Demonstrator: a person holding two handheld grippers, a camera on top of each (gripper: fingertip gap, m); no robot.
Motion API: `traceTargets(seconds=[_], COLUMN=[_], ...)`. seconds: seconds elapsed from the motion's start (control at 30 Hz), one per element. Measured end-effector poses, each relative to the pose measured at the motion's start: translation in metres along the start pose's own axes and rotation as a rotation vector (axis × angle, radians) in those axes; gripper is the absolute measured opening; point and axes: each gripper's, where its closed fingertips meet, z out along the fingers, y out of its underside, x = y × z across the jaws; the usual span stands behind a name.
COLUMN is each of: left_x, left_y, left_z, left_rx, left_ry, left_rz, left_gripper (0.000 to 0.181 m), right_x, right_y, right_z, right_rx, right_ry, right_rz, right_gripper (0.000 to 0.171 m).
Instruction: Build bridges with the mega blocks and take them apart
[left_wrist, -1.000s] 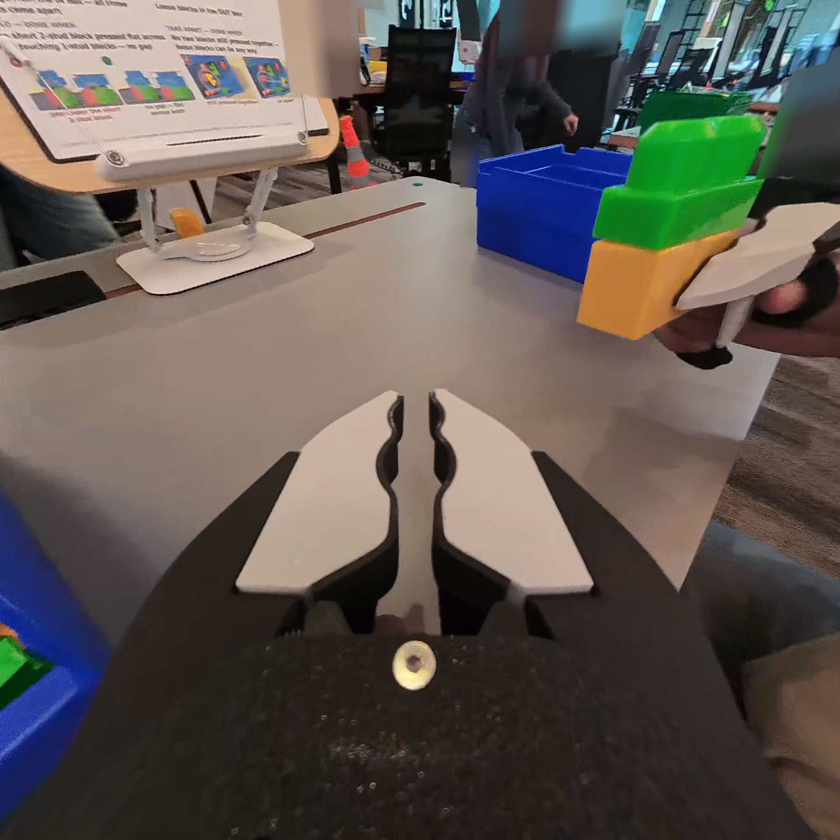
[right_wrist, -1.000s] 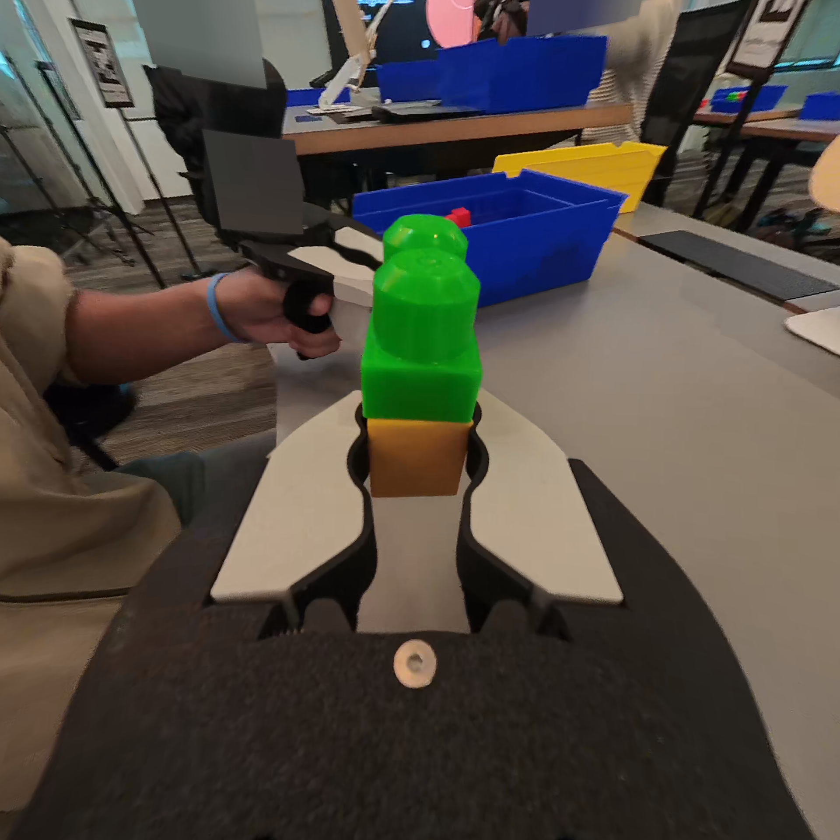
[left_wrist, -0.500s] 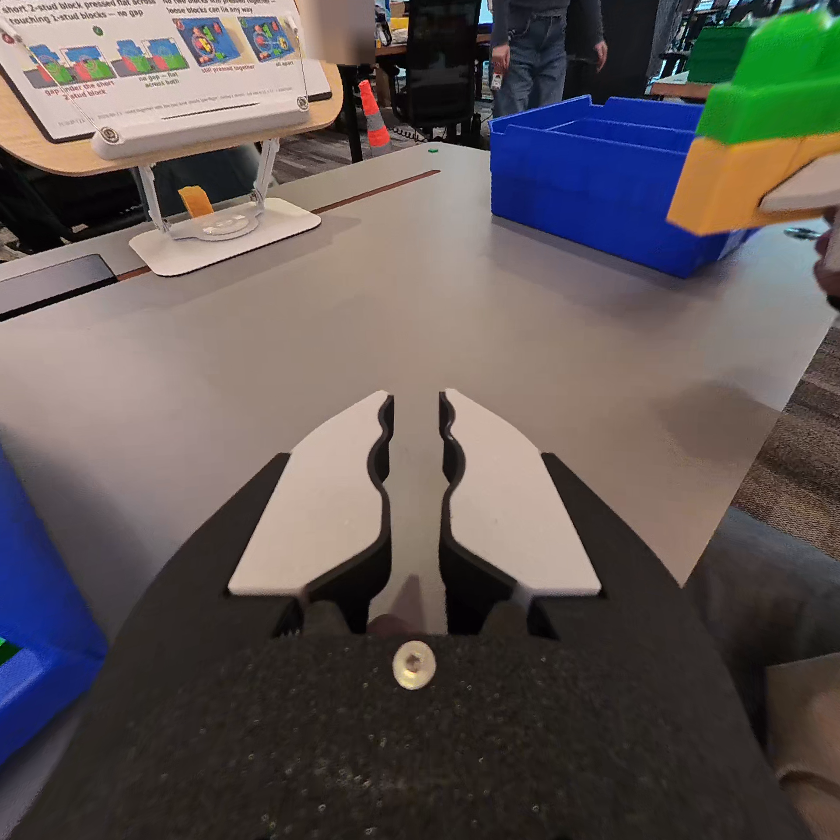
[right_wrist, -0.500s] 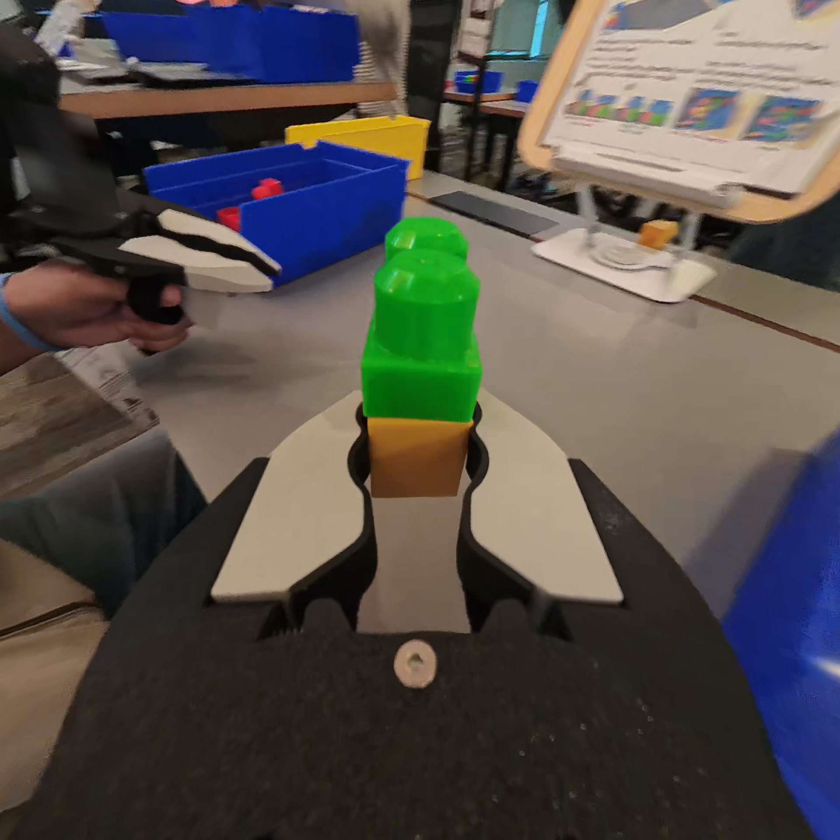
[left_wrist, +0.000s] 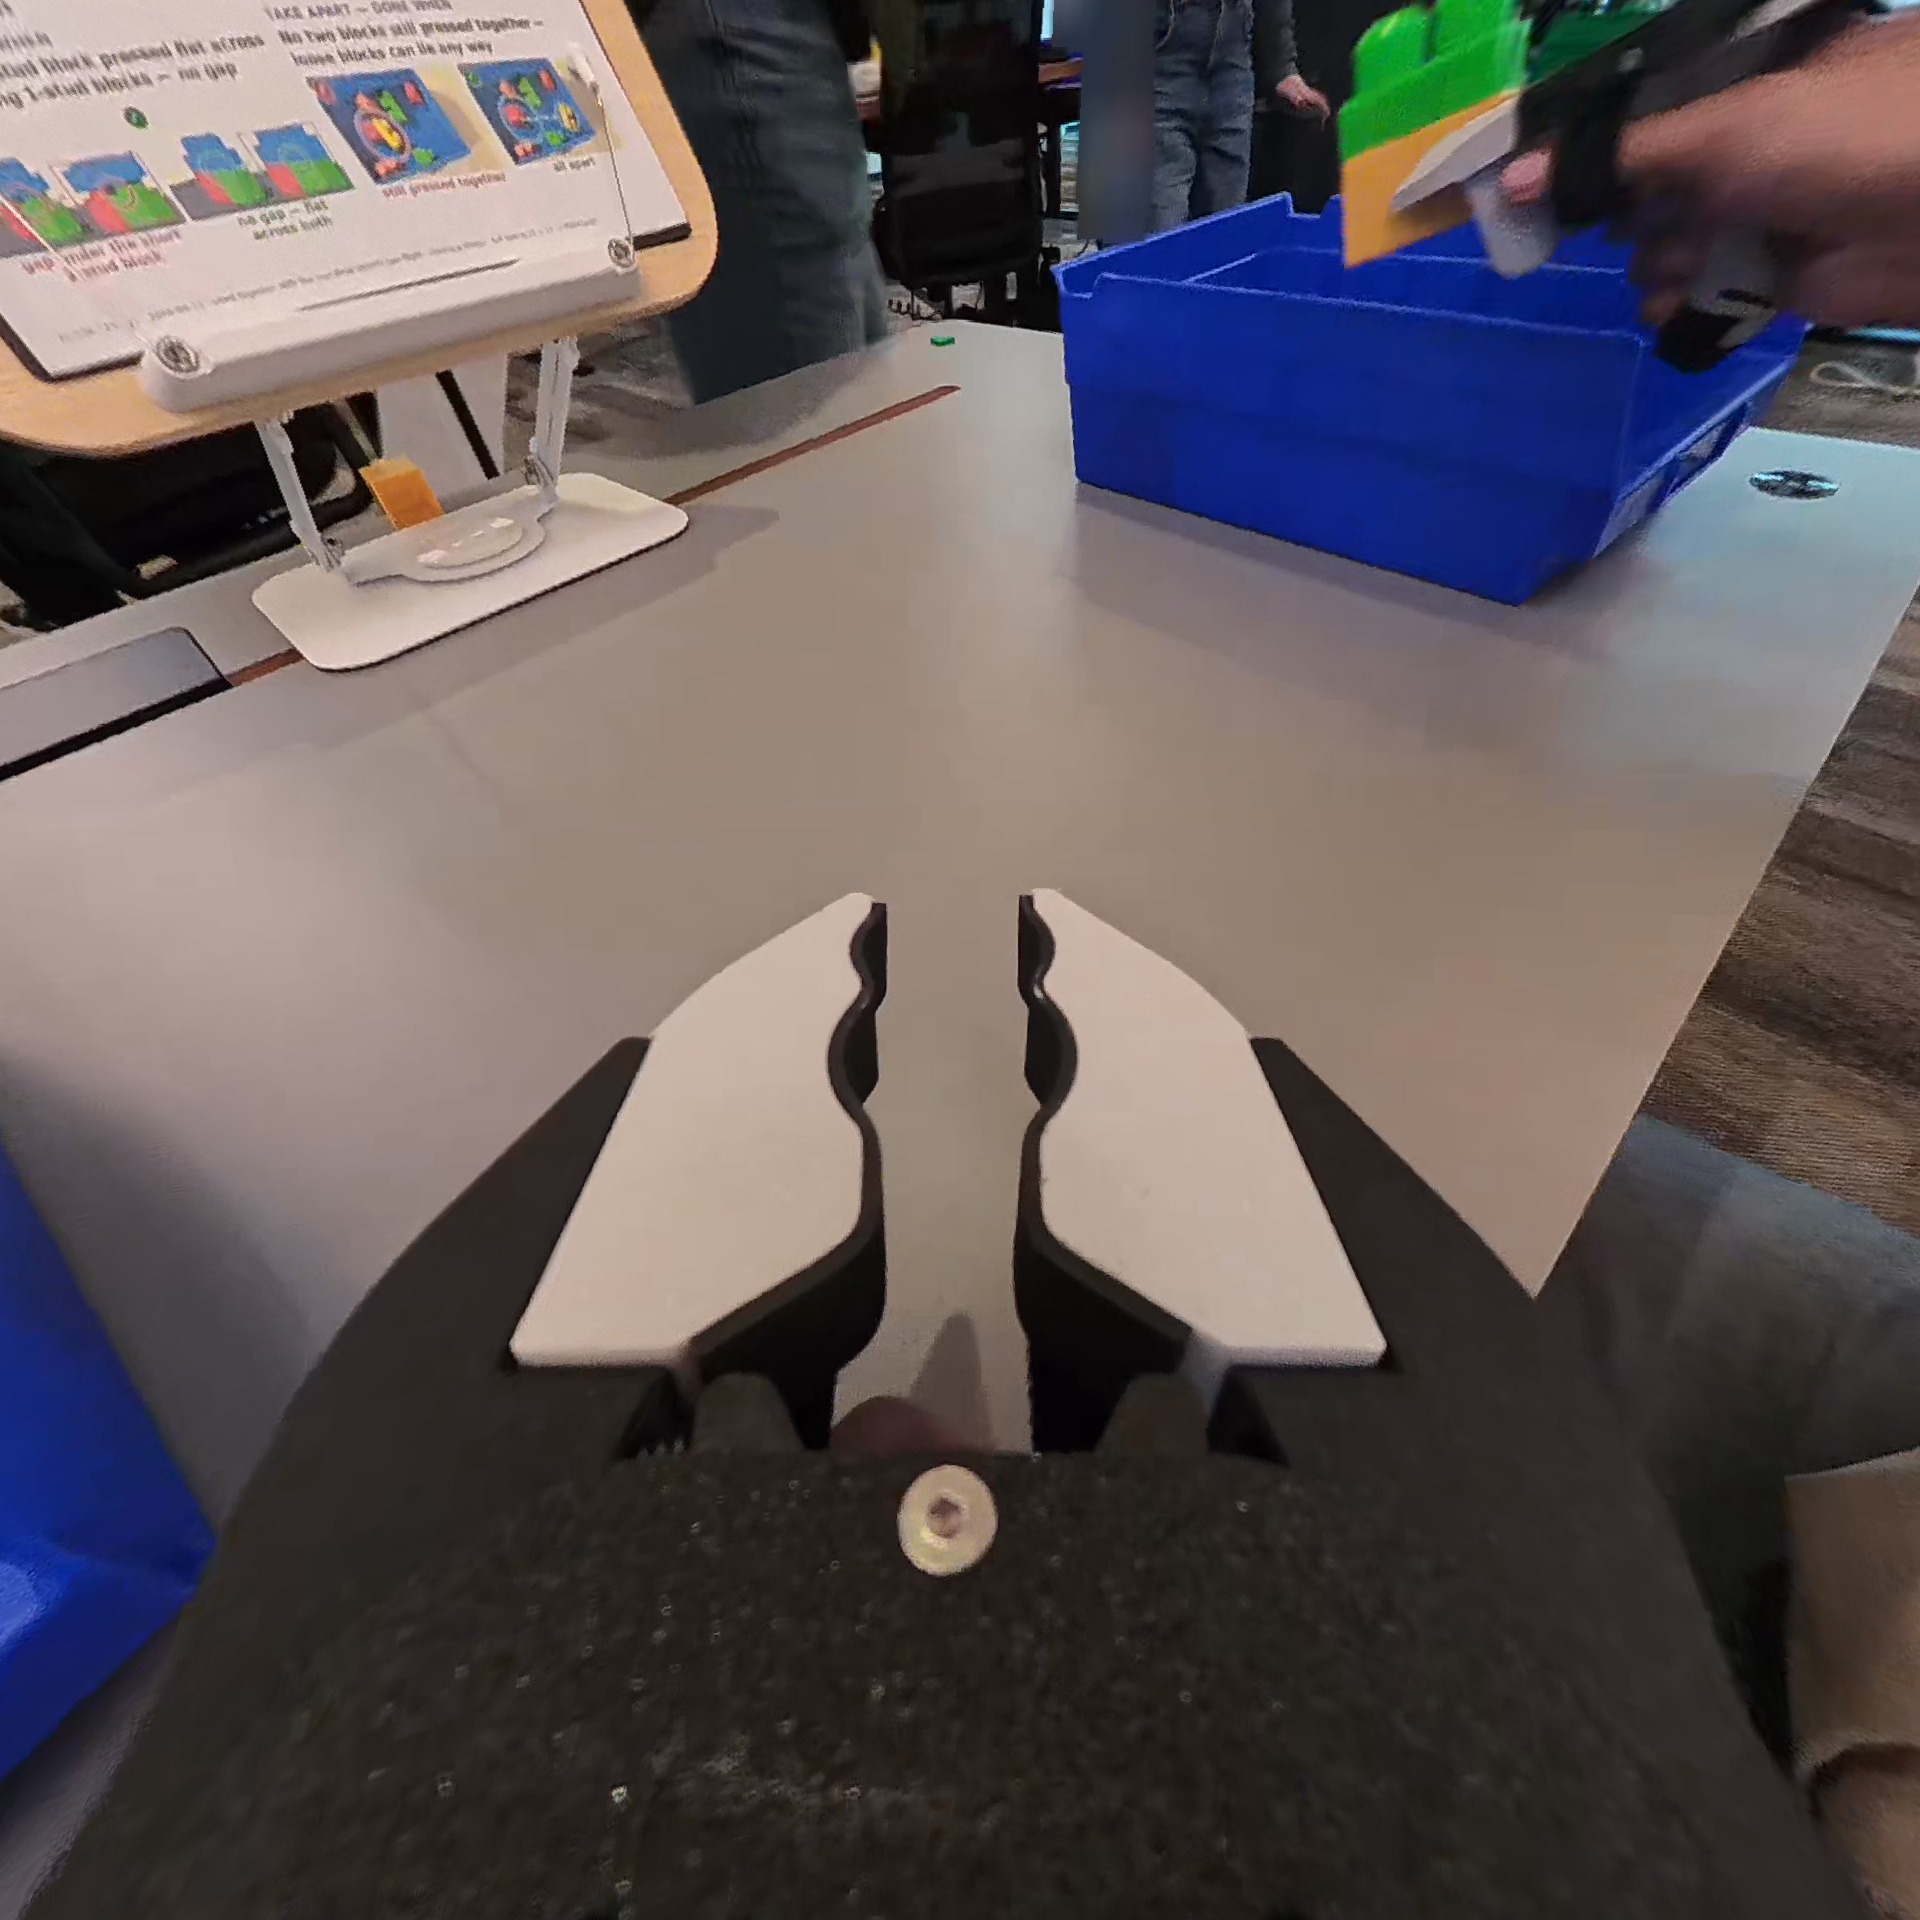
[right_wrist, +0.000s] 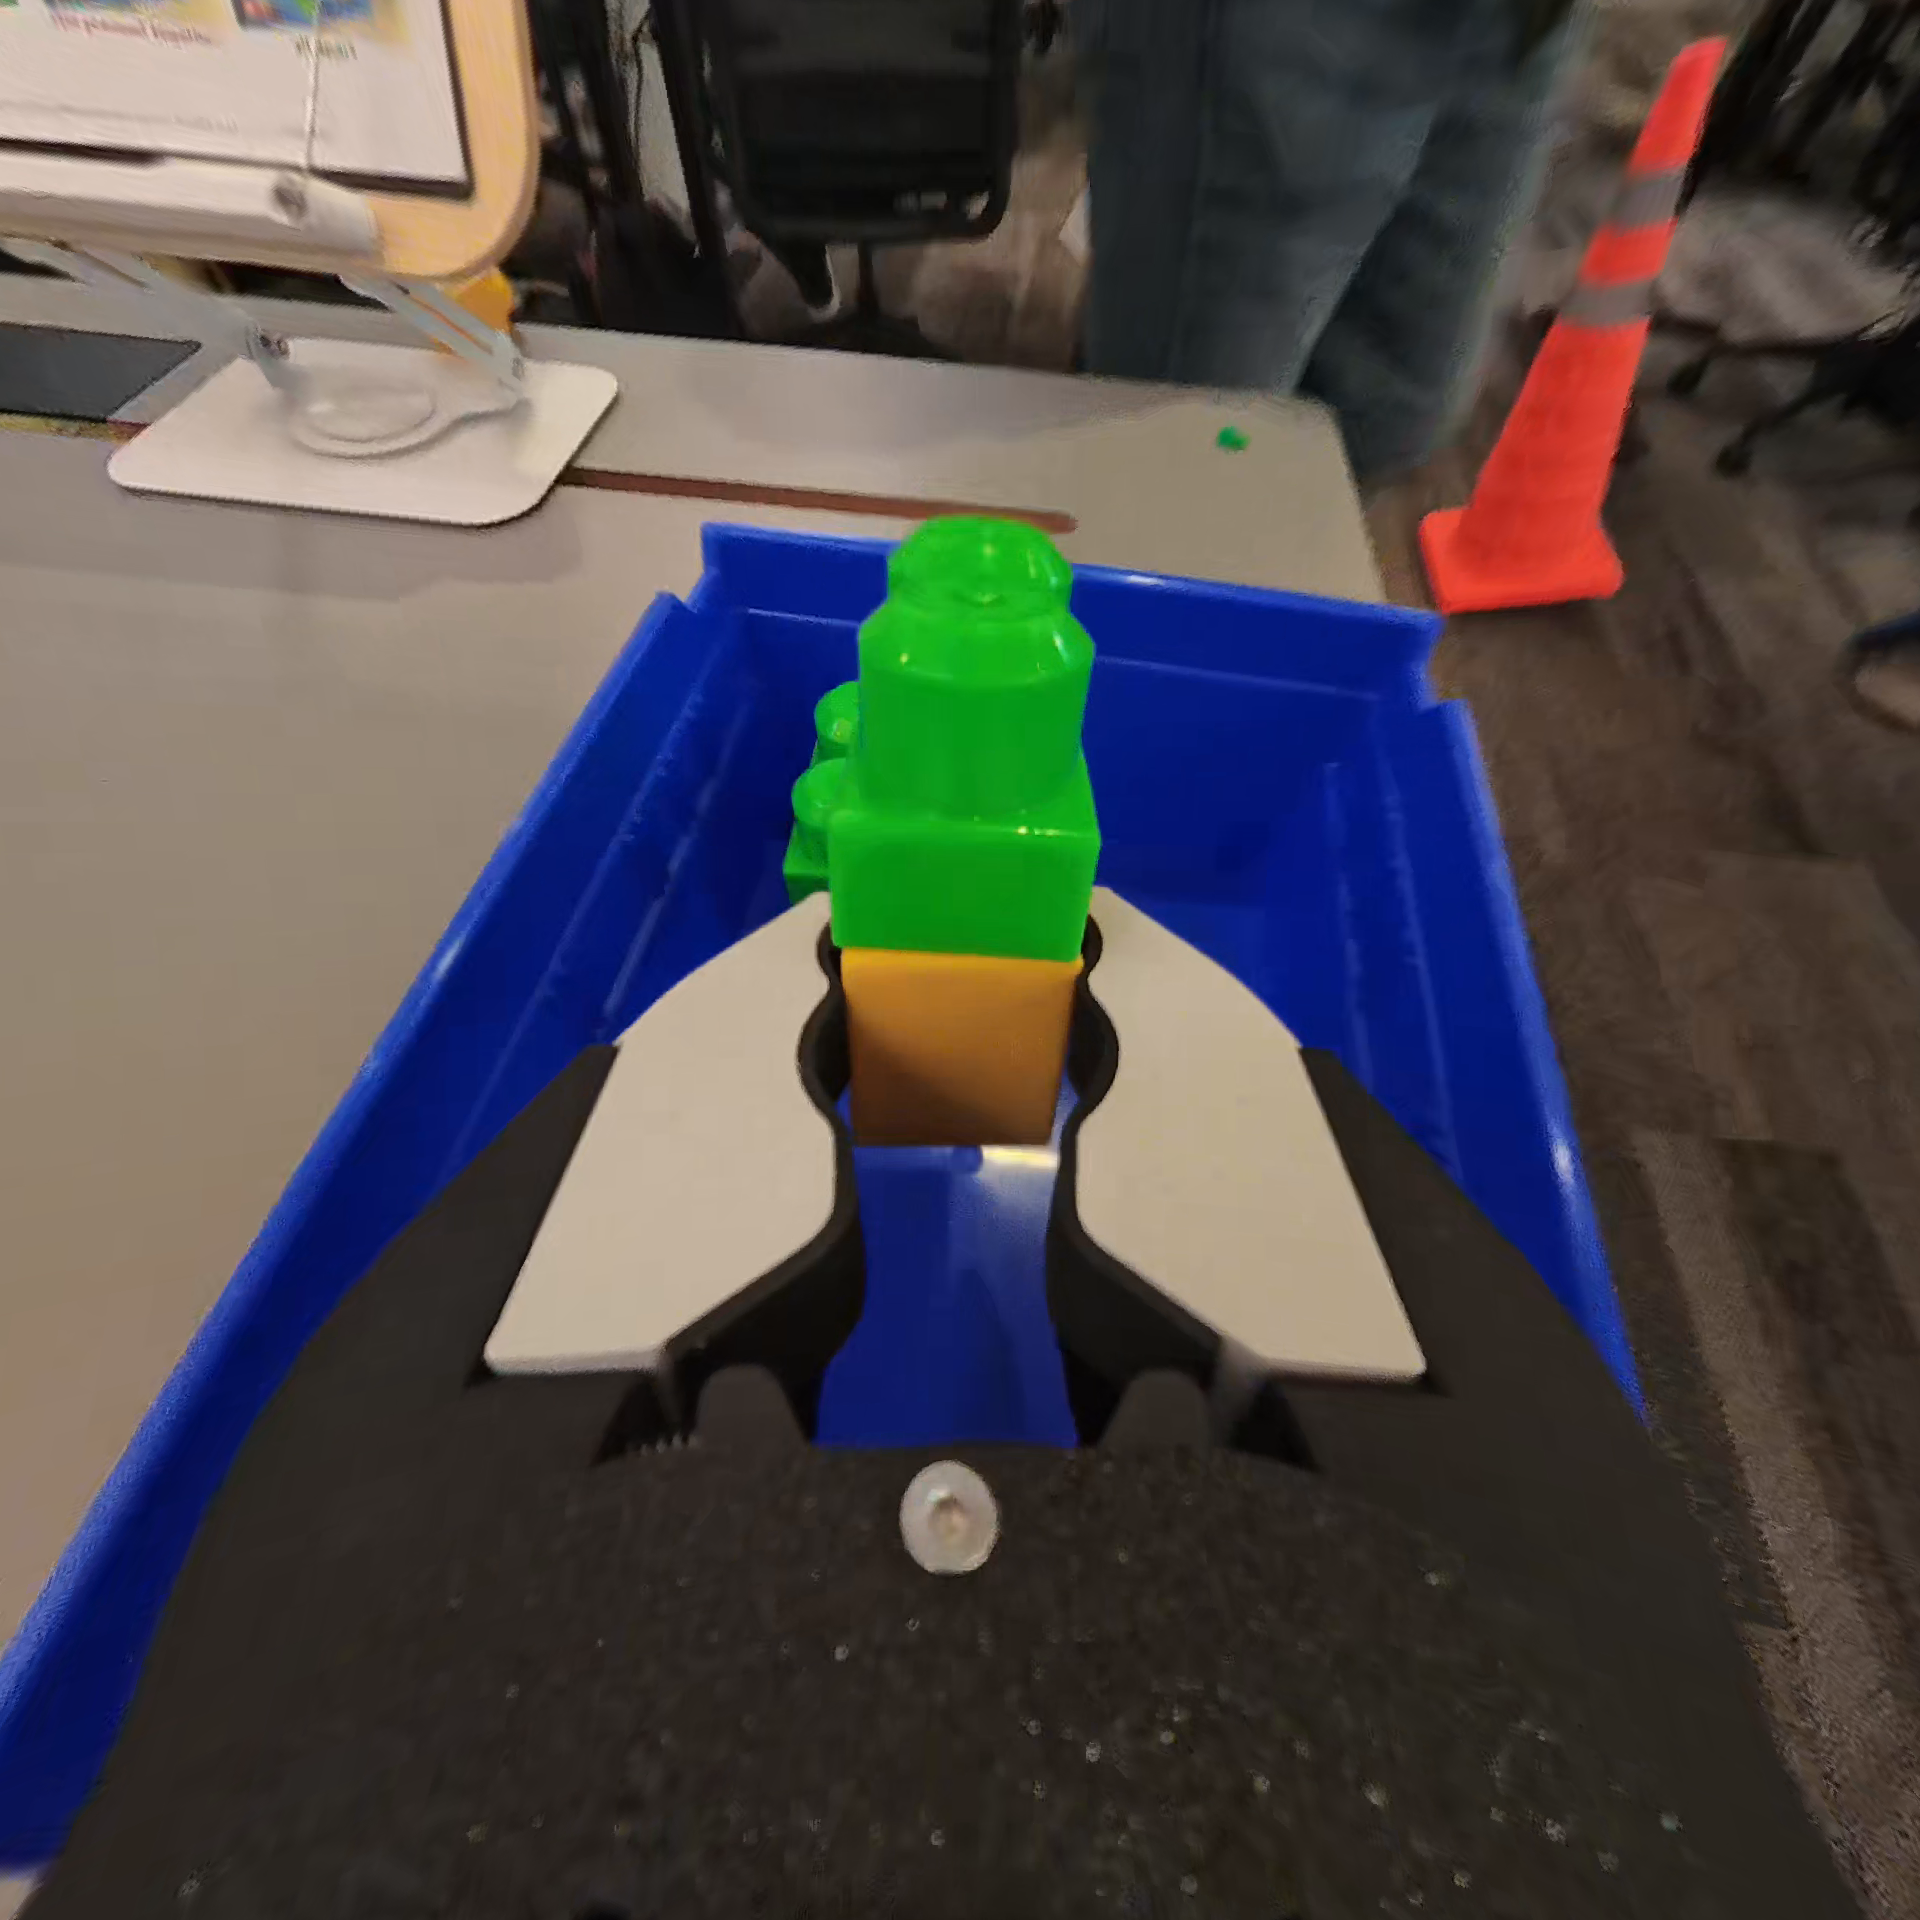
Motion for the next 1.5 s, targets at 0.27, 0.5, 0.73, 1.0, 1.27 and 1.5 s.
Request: traceTargets(seconds=[0.27,0.5,0.73,1.0,1.27,1.5], left_x=[0.002,0.005,0.009,0.019,0.019,0.013], left_y=[-0.007,-0.010,-0.009,-0.004,-0.009,-0.007], left_z=[-0.003,-0.004,-0.002,0.002,-0.002,-0.001], left_rx=[0.025,0.037,0.038,0.026,0.037,0.018], left_ry=[-0.011,-0.014,-0.007,0.017,0.014,0.003], left_rz=[0.020,0.074,0.097,0.118,0.124,0.067], left_gripper=[0.024,0.023,0.023,0.023,0.023,0.024], right_x=[0.025,0.028,0.030,0.026,0.022,0.035], right_y=[0.022,0.022,0.037,0.065,0.065,0.027], right_z=[0.078,0.104,0.101,0.093,0.097,0.067], right_rx=[-0.082,-0.050,-0.131,-0.277,-0.295,-0.185], right_ry=[0.016,0.010,0.022,-0.004,-0.033,0.077], right_rz=[-0.007,-0.013,-0.014,-0.016,-0.007,-0.120], right_gripper=[0.037,0.037,0.038,0.046,0.052,0.057])
